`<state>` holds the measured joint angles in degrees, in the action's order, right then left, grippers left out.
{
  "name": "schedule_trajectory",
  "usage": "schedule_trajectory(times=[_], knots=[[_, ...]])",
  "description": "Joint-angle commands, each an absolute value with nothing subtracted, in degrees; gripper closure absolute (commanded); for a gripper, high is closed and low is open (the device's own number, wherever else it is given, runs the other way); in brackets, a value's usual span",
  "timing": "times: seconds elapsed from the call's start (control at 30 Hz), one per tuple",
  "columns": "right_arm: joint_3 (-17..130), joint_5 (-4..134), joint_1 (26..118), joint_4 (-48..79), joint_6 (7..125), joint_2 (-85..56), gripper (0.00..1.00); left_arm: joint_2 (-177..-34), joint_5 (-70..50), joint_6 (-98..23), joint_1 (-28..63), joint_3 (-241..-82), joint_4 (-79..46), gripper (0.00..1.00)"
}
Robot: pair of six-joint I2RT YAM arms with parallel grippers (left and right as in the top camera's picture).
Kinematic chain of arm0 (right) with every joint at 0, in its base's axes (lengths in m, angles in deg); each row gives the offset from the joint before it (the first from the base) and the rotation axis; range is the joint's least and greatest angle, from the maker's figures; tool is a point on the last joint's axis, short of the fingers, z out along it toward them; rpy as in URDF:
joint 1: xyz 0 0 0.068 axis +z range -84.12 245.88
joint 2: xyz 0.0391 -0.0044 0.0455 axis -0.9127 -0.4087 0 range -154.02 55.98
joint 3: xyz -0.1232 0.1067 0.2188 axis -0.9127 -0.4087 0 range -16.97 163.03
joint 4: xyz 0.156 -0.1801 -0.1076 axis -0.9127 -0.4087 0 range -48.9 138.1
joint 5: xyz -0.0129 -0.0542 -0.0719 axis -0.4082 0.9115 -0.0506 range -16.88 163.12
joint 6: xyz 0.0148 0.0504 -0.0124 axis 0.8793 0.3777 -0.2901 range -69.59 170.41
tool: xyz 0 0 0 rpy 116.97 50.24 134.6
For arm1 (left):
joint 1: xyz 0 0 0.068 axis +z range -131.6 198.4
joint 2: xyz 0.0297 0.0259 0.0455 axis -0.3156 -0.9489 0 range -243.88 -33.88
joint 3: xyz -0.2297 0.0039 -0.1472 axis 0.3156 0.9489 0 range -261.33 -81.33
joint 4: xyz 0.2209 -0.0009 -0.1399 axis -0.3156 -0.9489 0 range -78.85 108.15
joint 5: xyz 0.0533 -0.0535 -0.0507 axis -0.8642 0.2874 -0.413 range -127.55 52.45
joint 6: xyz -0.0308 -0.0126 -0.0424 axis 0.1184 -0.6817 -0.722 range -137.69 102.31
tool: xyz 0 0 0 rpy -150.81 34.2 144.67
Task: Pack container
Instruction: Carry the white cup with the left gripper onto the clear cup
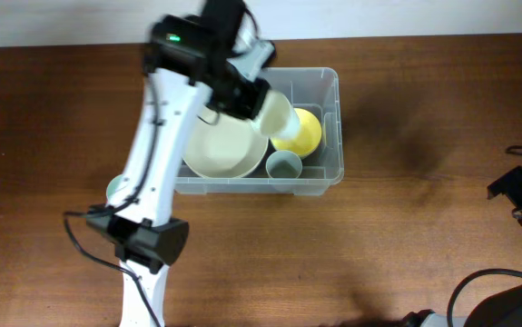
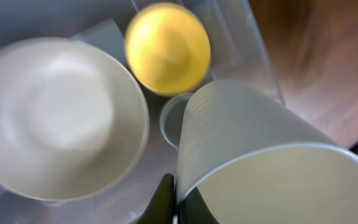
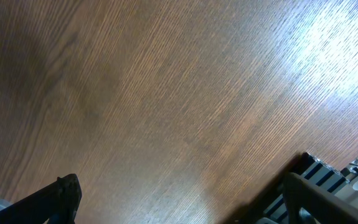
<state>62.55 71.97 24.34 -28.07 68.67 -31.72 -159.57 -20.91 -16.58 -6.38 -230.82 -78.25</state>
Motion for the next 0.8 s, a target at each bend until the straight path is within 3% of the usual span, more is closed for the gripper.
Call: schedule_trajectory(times=[0.0,0.6,0.67,0.77], knots=[[62.42,72.06,24.23,-27.91,69.33,-31.94,0.01,-159.98,-24.34,-17.04,-8.11,-224.4,-77.18,0.99],[62.42,72.06,24.23,-27.91,69.33,-31.94,0.01,-160.16,-24.3,-17.92,-9.35,-208.66,-67.6,0.99],[62.42,72.08,24.23,-27.91,69.33,-31.94,0.01,-160.2,-24.3,-17.92,-9.35,-208.66,-67.34,0.94],[62.42,72.08,24.23,-27.91,69.33,-31.94,0.01,-160.2,-24.3,-17.92,-9.35,-208.66,-67.32,0.76]])
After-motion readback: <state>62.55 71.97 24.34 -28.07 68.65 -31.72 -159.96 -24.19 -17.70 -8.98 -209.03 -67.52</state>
